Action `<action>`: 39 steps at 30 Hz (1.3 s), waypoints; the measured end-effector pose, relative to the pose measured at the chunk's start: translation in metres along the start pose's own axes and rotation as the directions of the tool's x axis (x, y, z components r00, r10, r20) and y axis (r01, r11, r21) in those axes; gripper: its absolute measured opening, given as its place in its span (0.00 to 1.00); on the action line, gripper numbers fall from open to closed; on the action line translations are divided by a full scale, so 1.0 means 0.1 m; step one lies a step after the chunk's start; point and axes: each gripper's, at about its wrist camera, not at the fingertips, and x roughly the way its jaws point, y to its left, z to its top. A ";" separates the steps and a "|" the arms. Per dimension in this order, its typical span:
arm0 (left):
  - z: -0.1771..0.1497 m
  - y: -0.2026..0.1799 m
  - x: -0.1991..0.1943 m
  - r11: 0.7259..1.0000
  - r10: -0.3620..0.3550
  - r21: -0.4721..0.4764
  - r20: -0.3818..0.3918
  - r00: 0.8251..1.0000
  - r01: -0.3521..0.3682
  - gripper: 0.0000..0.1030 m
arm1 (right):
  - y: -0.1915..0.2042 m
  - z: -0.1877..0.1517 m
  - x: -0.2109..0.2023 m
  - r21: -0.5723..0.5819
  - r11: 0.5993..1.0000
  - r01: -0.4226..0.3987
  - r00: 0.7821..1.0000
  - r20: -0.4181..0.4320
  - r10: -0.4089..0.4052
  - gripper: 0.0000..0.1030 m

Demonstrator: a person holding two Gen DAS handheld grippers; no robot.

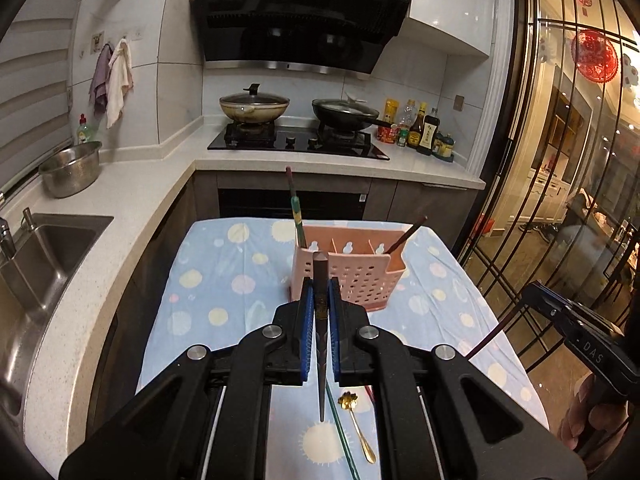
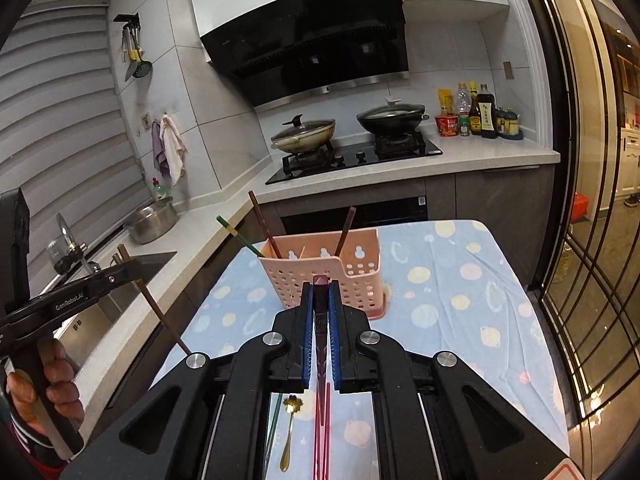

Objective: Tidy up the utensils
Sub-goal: 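Lower the dark brown chopstick into the holder with the left tool while the right tool releases its red one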

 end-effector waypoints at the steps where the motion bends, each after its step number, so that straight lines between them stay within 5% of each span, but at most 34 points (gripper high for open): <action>1: 0.07 -0.01 0.00 1.000 -0.005 0.004 0.014 1.000 0.005 0.07 | 0.01 0.06 0.01 -0.002 1.000 -0.005 1.000 0.011 0.005 0.07; 17: 1.27 -0.35 0.26 0.997 -0.062 0.057 0.240 0.969 0.050 0.07 | 0.13 1.22 0.40 0.016 0.999 -0.035 0.977 0.213 0.030 0.07; 29: 1.21 -0.31 1.12 0.998 -0.063 0.039 0.138 0.988 0.058 0.07 | -0.01 1.29 1.30 0.062 0.998 0.001 0.994 0.112 -0.008 0.07; 39: 1.09 -0.28 1.40 0.999 -0.043 0.032 0.086 0.995 0.040 0.07 | -0.13 1.14 1.69 0.083 0.996 0.022 0.999 0.034 -0.025 0.07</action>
